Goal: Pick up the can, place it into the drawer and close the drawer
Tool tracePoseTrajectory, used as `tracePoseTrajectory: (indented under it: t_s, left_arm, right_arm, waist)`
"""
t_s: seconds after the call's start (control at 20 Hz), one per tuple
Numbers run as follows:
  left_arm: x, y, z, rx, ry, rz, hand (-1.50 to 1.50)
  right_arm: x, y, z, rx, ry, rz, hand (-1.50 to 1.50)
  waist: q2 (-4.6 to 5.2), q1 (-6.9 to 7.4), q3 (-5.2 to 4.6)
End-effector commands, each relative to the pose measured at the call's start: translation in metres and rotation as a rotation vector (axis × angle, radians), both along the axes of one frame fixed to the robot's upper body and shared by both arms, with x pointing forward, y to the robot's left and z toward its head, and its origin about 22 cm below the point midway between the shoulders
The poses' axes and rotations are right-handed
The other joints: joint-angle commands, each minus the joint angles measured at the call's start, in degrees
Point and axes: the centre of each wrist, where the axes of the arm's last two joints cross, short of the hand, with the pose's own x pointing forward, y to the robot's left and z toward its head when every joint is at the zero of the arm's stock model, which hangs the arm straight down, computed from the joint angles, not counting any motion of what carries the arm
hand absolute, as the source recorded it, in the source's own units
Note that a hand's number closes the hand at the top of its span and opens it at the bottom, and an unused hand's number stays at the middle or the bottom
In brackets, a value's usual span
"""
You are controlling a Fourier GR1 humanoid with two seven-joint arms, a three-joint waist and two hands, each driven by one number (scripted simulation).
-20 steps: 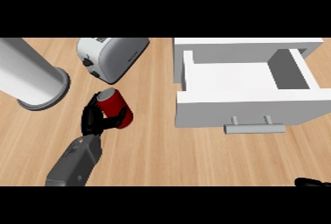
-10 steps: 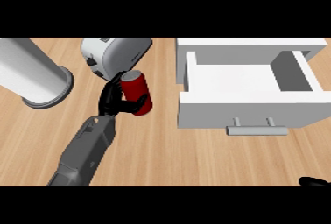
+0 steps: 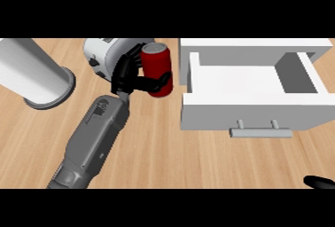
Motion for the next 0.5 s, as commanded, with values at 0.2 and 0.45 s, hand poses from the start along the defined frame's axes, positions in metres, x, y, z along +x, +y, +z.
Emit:
tracePoseTrajectory:
  t_s: [0.2,0.45]
  left_arm:
    - [0.010,-0.055,0.104,0.010,-0.043,-0.045,1.50]
    - [0.005,-0.085,0.134,0.059,-0.060,-0.032,1.50]
  right_arm:
    - [0.000,-0.015,-0.005,-0.011,-0.006,-0.005,-1.50]
    - [-0.004,-0.011,0.004,-0.009,-0.008,0.005,-1.50]
  waist:
    - [0.21,-0.84,0.02]
    - [0.23,-1.31,0.00]
